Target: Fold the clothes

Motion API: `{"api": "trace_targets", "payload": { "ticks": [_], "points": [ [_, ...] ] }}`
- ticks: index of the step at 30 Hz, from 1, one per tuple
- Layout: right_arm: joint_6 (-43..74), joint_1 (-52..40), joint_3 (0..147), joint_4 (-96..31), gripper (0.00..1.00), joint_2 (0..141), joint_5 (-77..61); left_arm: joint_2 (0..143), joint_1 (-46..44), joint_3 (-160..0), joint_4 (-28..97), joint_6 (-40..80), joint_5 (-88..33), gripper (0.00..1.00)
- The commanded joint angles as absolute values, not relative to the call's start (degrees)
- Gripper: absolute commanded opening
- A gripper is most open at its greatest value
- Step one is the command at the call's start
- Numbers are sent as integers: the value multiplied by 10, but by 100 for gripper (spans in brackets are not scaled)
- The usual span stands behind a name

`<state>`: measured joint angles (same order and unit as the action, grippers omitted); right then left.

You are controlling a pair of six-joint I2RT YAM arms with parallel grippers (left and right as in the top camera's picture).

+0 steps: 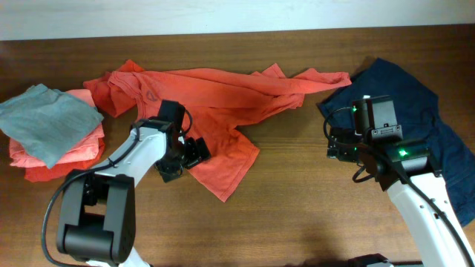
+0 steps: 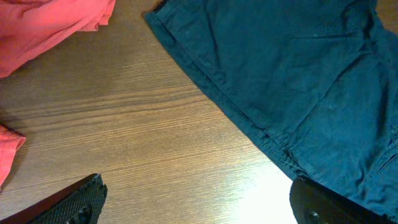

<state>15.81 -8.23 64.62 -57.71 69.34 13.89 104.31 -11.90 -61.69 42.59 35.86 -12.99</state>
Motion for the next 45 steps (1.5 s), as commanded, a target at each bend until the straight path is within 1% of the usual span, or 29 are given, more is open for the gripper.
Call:
{"api": "trace_targets", "payload": {
  "ticks": [1,5,7,8,10,12,13,17,19,20,21,22,25,27,31,34,35,39,41,45],
  "points": [
    [154,-77,655,-577,99,685,142,1046,-120,-598,397,391,-78,98],
    [154,-77,655,-577,99,685,142,1046,-120,-597,356,391,-60,96],
    [154,-77,655,-577,99,685,142,1046,-120,-597,343,391,-60,89],
    [154,-77,655,-577,98,685,142,1046,-120,-597,342,391,-60,72],
    [154,-77,655,-577,98,685,142,1048,-120,-597,342,391,-62,62],
    [154,-77,655,-577,99,685,142,1054,-122,-597,340,390,-62,48],
    [154,-77,655,-577,99,685,142,1056,-124,-596,338,390,-61,46],
    [154,-77,655,-577,99,685,142,1086,-131,-589,309,390,-62,45],
    [154,-77,655,-577,99,685,142,1099,-131,-589,301,390,-61,37],
    [154,-77,655,-577,99,685,142,1102,-131,-589,299,390,-61,30],
    [154,-77,655,-577,99,685,142,1104,-131,-589,299,390,-61,13],
    [154,-77,655,-577,99,685,142,1104,-130,-589,300,390,-61,0],
    [154,-77,655,-577,99,685,142,1097,-128,-590,309,374,-62,0],
    [154,-77,654,-577,99,686,142,1079,-120,-593,345,361,-61,0],
    [154,-77,654,-577,99,692,139,996,-77,-593,472,326,-27,0],
    [154,-77,654,-577,99,708,128,894,-16,-593,564,294,29,0],
    [154,-77,654,-576,99,715,119,868,1,-593,577,284,28,0],
    [149,-79,654,-565,99,754,54,779,52,-593,608,272,26,0],
    [123,-79,654,-559,99,781,-4,750,58,-593,607,272,27,0],
    [87,-83,654,-557,95,841,-78,730,58,-593,605,272,27,0]
  ]
}}
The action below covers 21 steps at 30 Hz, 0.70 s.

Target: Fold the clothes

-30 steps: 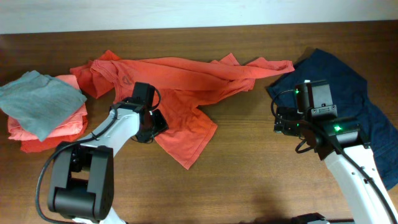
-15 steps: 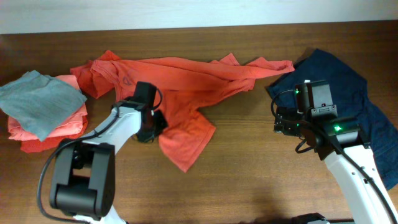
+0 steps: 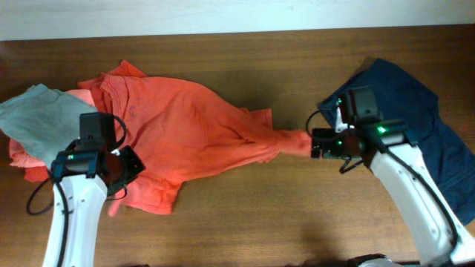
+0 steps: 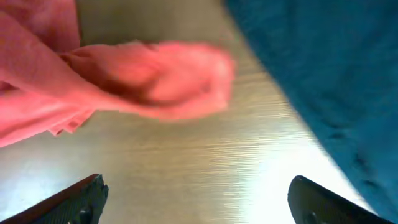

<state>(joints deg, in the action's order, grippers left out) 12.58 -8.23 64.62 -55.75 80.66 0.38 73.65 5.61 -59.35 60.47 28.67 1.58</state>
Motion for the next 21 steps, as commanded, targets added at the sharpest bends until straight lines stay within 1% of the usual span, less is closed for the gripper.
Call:
{"api": "trace_targets", "payload": {
  "ticks": [1,6,10,13,14,16,18,19,20,21],
  "points": [
    [84,-85,654,-557,95,848,-80,731,58,-593,605,272,26,0],
    [58,-110,654,-543,95,916,-84,737,58,-593,605,273,26,0],
    [8,-131,654,-522,95,981,-84,737,58,-593,605,272,26,0],
    [4,-135,654,-504,95,1021,-82,737,58,-593,605,273,26,0],
    [4,-135,654,-495,94,1031,-79,737,58,-593,604,273,26,0],
    [4,-135,654,-470,90,1051,-63,737,58,-593,604,273,26,0],
    [4,-135,654,-448,77,1061,-51,737,58,-593,604,273,26,0],
    [4,-135,654,-438,60,1062,-51,737,58,-593,604,273,26,0],
    [4,-135,655,-434,47,1061,-51,737,58,-593,604,273,26,0],
    [4,-135,660,-435,23,1057,-50,737,58,-593,604,273,26,0]
  ]
}}
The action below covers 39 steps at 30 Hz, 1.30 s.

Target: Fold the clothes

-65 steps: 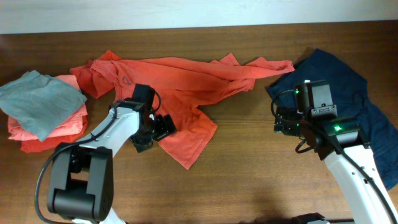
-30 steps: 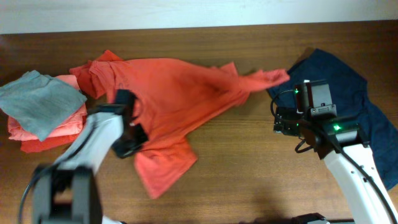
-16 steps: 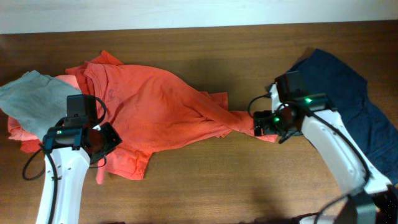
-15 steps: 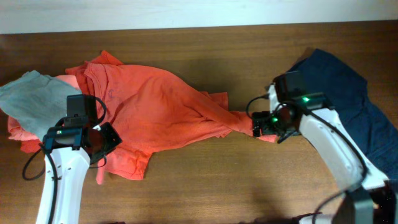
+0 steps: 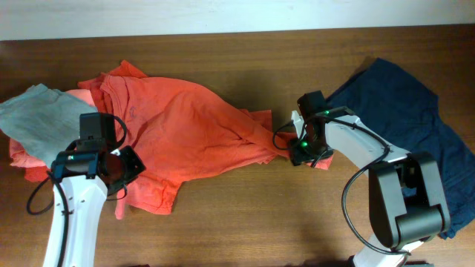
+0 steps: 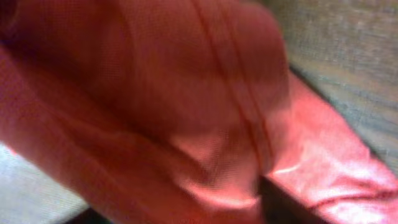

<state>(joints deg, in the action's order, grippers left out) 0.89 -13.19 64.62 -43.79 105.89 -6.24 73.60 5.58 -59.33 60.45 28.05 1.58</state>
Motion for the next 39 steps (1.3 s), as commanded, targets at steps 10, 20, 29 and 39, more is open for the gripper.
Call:
{"api": "trace_targets", "payload": {
  "ticks": [10,20,29,39],
  "points": [
    [-9,-134,907,-442,4,1015,114,737,58,-593,597,273,26,0],
    [-19,-135,975,-772,4,1015,23,737,58,-593,595,273,28,0],
    [-90,-120,974,-823,46,1019,10,737,58,-593,586,273,28,0],
    [38,-41,973,-863,60,1029,46,737,58,-593,587,272,28,0]
  ]
}}
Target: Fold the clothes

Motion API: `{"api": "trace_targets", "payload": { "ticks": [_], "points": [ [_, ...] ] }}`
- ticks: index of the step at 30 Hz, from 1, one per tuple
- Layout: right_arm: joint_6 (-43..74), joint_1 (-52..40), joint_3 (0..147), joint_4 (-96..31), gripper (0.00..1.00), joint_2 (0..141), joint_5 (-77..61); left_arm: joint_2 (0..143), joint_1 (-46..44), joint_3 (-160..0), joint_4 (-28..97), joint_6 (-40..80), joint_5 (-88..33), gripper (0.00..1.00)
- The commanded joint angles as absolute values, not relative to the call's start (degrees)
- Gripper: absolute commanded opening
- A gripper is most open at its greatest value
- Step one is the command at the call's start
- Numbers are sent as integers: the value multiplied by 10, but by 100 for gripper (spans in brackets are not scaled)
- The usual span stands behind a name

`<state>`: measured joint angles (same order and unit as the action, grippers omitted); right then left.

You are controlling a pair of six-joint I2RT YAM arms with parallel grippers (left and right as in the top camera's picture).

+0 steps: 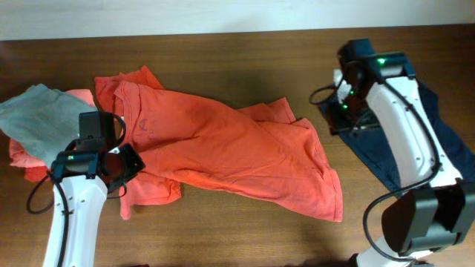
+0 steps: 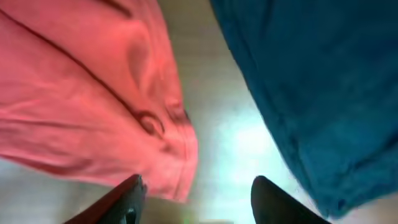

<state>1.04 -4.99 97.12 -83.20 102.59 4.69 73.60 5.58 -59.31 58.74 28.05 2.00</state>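
An orange shirt (image 1: pixel 223 156) lies spread across the middle of the wooden table (image 1: pixel 245 241), its hem reaching toward the front right. My left gripper (image 1: pixel 119 165) sits at the shirt's left edge, shut on the fabric. My right gripper (image 1: pixel 344 111) hovers over the gap between the shirt and a navy garment (image 1: pixel 438 141). In the right wrist view the right gripper (image 2: pixel 198 182) is open and holds nothing, with the orange shirt (image 2: pixel 81 81) to its left and the navy garment (image 2: pixel 311 74) to its right.
A stack of folded clothes (image 1: pixel 37 111), grey on top of coral, sits at the table's left edge, touching the shirt's shoulder. The navy garment covers the right side up to the table's edge. Bare wood shows along the front.
My right gripper was down on the shirt's bunched right end; now it is open and up by the navy garment. The shirt's right part lies spread out toward the front right. The left arm has not moved.
At first the shirt lay crumpled along the back, my left gripper on its middle, my right open by the navy garment. Then the left held it near the folded stack with the right at its right tip. Now the shirt lies spread flat.
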Motion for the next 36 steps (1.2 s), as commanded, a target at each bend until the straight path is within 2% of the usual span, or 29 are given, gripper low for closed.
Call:
{"api": "trace_targets", "payload": {
  "ticks": [1,6,22,30,36],
  "points": [
    [46,-41,971,-879,60,1029,45,737,58,-593,586,272,28,0],
    [98,-41,925,-866,61,997,17,737,58,-593,584,260,29,0],
    [318,-41,584,-715,64,788,-57,737,58,-593,580,247,28,0],
    [390,-41,419,-623,65,768,-133,737,58,-593,580,245,28,0],
    [425,-41,337,-528,65,768,-137,737,58,-593,579,245,28,0]
  ]
}}
